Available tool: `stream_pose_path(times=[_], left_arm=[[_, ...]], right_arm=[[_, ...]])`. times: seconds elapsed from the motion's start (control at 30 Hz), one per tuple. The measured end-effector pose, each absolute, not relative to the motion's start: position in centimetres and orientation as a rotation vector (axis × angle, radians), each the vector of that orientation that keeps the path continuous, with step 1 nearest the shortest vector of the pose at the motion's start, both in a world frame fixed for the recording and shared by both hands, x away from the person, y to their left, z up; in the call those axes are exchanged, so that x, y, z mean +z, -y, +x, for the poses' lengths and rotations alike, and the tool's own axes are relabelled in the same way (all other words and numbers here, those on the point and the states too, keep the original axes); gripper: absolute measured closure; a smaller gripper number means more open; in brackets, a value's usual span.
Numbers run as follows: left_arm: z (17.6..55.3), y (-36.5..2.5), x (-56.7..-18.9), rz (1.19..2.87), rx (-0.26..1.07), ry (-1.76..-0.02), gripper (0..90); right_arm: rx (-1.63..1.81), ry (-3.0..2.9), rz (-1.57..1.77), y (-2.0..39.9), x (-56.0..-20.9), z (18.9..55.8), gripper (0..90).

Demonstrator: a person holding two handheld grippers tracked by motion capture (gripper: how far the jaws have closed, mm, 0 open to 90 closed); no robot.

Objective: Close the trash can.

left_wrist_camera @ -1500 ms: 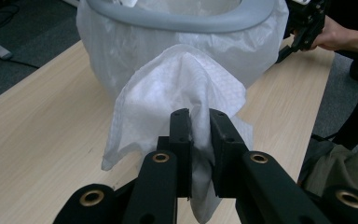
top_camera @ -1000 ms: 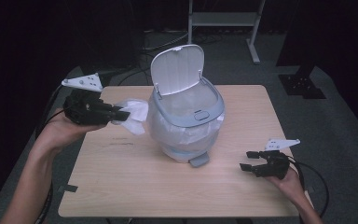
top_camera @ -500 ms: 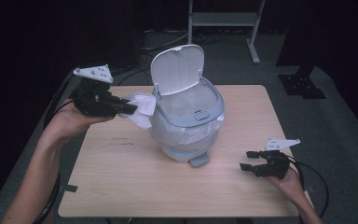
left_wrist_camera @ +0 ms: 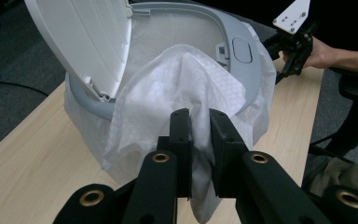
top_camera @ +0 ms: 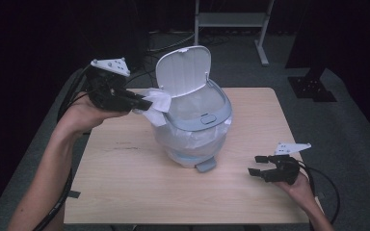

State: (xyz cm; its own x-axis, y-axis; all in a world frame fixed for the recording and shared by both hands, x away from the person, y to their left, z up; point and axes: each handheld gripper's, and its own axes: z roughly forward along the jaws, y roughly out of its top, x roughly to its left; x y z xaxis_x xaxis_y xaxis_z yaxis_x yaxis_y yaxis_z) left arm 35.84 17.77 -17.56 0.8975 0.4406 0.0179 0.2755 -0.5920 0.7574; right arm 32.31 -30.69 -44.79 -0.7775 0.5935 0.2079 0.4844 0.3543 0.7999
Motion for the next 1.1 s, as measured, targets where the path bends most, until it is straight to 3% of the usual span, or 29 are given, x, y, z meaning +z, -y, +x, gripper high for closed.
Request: stream_pose_path(times=[1.1], left_arm=[[38.9, -13.5, -17.0, 2.28, 0.243, -0.461, 80.6]], right_arm=[[1.408, -2.475, 0.991, 30.7, -44.6, 32.3, 32.5]])
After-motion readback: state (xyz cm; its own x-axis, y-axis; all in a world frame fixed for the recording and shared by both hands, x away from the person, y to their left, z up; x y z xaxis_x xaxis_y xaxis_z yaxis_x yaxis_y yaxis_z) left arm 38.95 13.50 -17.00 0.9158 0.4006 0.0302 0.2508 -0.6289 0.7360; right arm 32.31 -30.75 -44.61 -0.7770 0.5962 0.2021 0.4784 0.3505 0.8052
